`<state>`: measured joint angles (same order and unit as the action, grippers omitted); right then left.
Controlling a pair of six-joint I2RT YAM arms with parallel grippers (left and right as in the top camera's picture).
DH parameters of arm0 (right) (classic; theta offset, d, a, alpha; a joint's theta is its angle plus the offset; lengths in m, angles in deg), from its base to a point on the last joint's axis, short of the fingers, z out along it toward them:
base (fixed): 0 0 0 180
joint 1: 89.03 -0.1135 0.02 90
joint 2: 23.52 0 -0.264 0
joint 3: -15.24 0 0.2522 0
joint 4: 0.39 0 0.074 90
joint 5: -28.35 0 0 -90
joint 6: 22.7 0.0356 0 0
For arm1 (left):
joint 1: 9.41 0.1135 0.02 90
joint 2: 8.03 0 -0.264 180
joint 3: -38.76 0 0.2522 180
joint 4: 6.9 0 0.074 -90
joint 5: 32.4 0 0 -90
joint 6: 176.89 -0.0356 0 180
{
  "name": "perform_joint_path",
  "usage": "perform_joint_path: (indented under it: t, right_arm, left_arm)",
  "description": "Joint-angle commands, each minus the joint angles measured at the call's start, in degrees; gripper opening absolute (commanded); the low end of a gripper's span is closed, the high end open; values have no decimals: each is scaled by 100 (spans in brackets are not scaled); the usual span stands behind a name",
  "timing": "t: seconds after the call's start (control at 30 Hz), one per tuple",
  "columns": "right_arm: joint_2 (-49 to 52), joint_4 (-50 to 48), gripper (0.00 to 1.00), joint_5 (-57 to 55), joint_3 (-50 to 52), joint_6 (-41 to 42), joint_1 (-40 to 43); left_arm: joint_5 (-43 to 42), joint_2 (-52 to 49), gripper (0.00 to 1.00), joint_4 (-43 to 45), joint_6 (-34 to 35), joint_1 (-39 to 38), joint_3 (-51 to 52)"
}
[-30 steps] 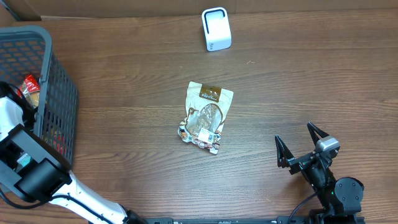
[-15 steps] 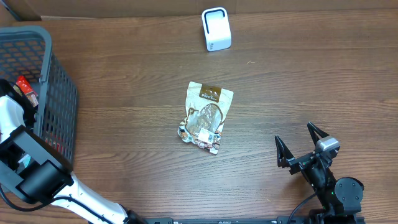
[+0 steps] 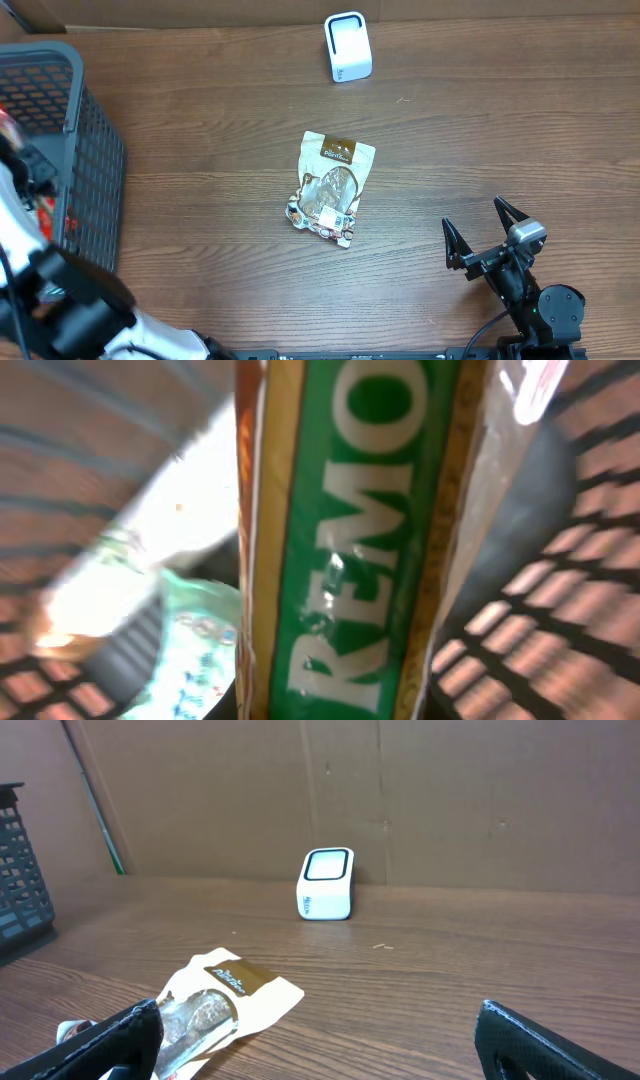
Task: Scan the item barcode
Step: 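Reach the left gripper into the basket and grasp the red-green stick package, then lay the red-green stick package on the table left of the bag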
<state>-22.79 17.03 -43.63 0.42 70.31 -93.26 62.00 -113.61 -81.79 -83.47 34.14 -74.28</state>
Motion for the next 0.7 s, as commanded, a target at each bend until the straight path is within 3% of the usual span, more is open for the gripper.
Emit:
perform_joint_path:
  t: [0.0,0.17,0.37,0.67]
  right_arm:
    - [-55,-33,100,0,59,24,-37]
    - [-55,-33,100,0,59,24,-37]
    - [-55,-33,100,0,59,24,-37]
    - [-55,-33,100,0,59,24,-37]
  left_arm:
    - [-262,1270,4,186,92,20,-380]
    - [-688,2114,4,479,345,15,-380]
    - [-1794,3119,4,826,452,-334,-380]
    - [-1650,3510,4,144,514,-2675,-326]
